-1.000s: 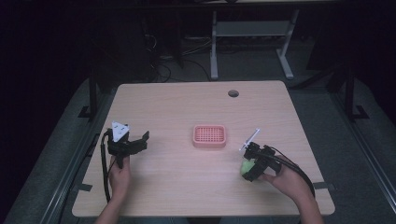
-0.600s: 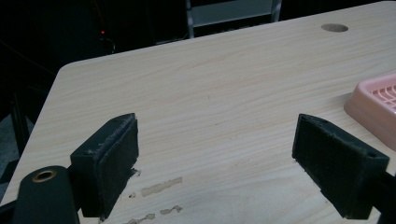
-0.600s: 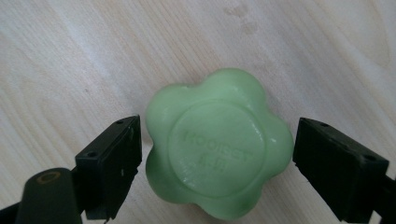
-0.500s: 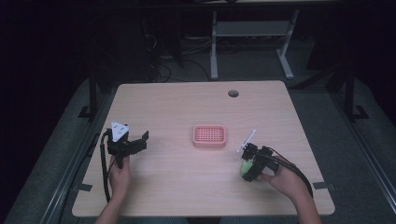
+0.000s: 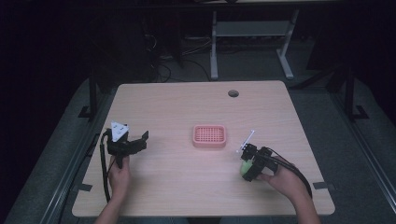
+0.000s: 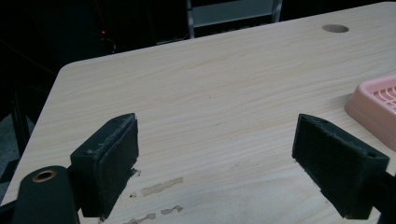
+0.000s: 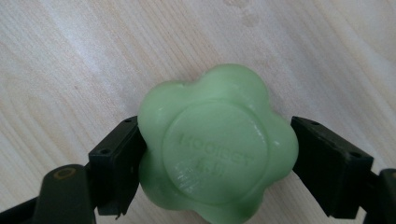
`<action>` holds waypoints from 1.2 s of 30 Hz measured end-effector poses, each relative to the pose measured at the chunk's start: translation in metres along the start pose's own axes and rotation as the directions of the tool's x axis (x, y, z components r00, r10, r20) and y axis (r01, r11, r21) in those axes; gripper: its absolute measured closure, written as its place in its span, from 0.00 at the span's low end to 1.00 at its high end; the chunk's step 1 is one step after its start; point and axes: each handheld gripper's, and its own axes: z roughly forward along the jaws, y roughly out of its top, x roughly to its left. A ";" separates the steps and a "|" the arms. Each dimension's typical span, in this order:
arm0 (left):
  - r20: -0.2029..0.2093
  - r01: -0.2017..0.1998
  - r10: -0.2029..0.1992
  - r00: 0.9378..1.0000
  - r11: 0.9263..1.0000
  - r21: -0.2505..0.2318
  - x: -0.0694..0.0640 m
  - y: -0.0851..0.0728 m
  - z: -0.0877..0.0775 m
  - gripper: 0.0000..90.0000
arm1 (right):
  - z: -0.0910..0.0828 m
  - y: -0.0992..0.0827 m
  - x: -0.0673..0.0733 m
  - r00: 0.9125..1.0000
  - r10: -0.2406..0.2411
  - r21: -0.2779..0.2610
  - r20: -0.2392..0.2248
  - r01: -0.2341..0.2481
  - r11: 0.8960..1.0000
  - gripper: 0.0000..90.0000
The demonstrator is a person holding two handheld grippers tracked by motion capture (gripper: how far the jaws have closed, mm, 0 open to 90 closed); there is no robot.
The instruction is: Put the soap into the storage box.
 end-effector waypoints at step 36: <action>-0.006 0.008 -0.008 1.000 1.000 0.004 0.001 0.000 0.000 0.16 | -0.006 -0.002 0.000 0.999 -0.041 -0.022 0.002 0.041 0.999 0.29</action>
